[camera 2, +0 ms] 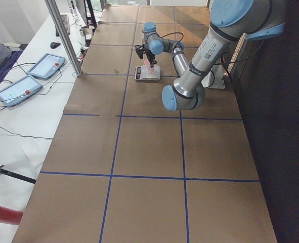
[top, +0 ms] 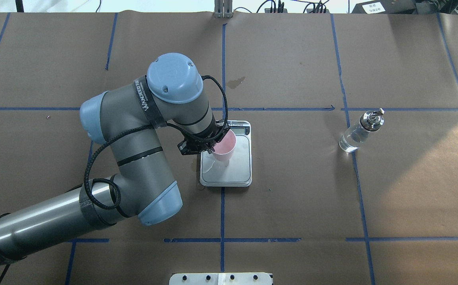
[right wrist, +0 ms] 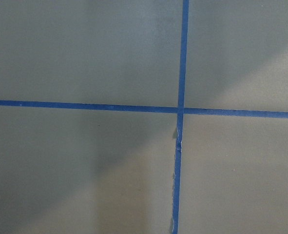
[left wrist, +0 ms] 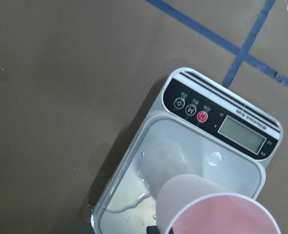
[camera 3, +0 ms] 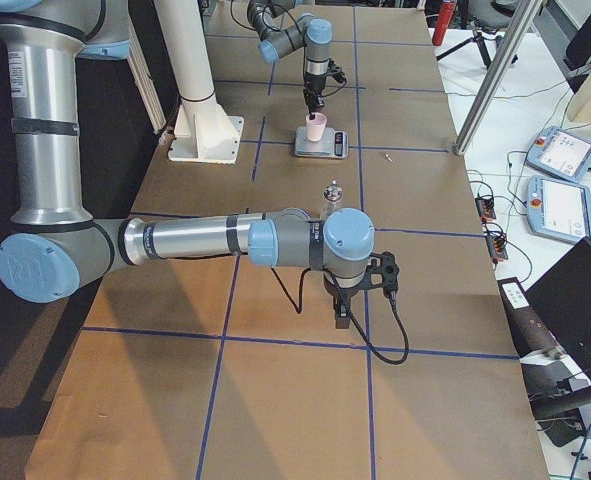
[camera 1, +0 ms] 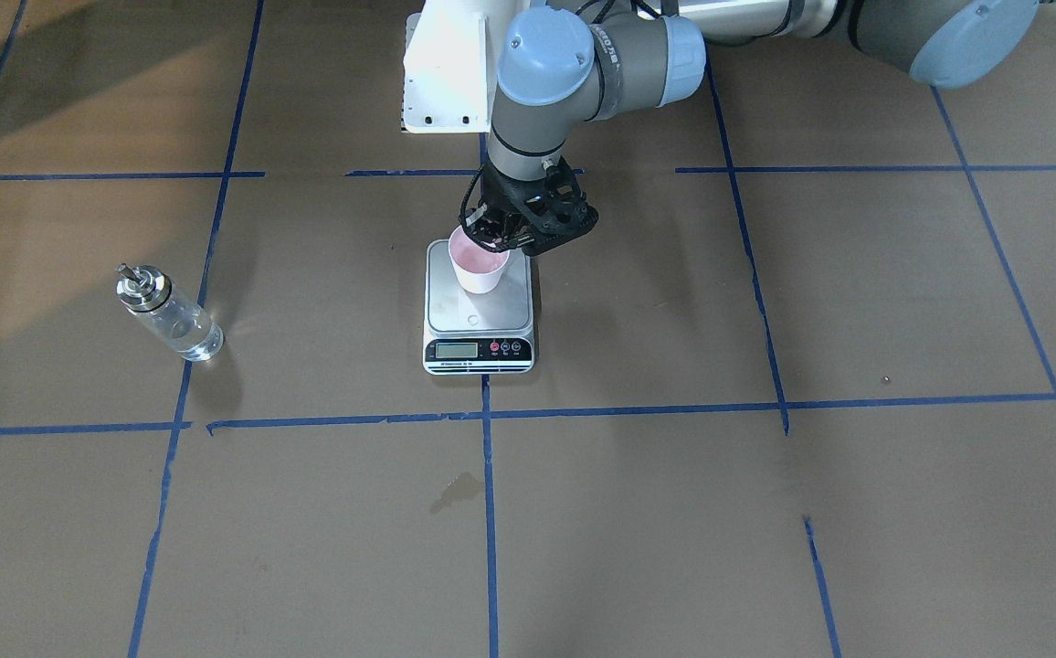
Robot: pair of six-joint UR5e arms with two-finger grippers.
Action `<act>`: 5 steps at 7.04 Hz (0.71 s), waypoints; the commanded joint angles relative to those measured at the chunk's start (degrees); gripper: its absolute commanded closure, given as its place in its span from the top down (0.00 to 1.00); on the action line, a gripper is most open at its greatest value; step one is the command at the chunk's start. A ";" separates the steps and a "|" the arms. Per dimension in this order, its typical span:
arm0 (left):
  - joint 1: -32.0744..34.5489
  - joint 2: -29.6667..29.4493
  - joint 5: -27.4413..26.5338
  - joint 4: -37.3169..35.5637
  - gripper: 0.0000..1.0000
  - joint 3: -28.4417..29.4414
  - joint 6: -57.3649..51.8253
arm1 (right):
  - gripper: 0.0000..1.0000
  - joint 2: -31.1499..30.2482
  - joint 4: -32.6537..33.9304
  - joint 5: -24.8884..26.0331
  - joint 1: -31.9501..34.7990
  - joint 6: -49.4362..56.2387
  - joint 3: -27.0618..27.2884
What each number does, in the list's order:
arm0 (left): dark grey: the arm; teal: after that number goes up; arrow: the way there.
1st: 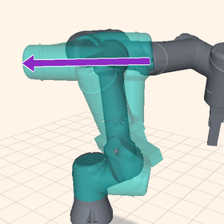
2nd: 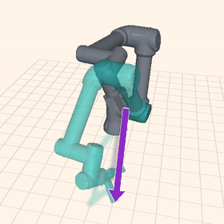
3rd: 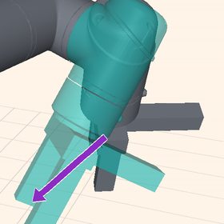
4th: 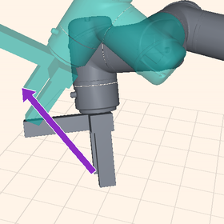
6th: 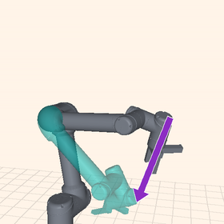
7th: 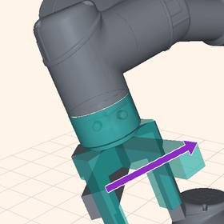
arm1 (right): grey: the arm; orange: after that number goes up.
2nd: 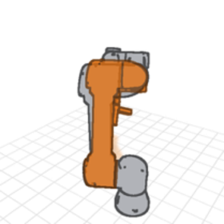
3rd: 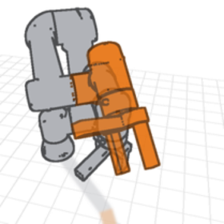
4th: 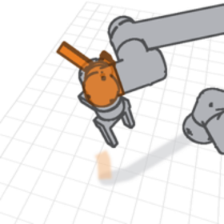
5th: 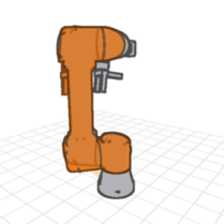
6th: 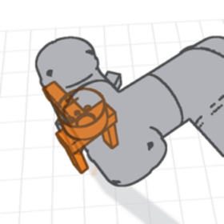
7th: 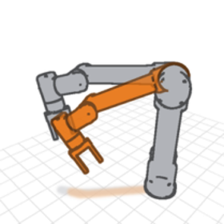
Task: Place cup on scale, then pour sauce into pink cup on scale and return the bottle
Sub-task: 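Carry the pink cup with the left gripper and lower it onto the scale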
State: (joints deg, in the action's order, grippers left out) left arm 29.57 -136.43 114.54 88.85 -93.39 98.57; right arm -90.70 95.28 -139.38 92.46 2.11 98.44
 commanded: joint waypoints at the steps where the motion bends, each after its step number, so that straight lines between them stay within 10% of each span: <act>1: -0.39 0.38 0.07 2.55 0.43 0.92 0.13 | 1.00 0.09 0.00 0.07 0.00 0.00 0.09; 2: -0.39 0.20 0.07 2.64 0.83 0.58 0.04 | 1.00 0.44 0.00 0.07 0.00 0.00 0.00; 3: -0.30 0.29 -0.02 2.82 1.00 -0.12 -0.31 | 1.00 1.05 0.08 -0.10 0.00 -0.09 0.09; 5: 1.79 0.73 0.15 2.12 1.00 -5.29 -0.75 | 1.00 3.59 0.44 -3.95 0.00 -4.80 0.35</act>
State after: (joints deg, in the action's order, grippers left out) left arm 29.90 -135.89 114.49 91.40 -95.88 98.08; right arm -88.37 95.63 -141.11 92.46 0.34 98.60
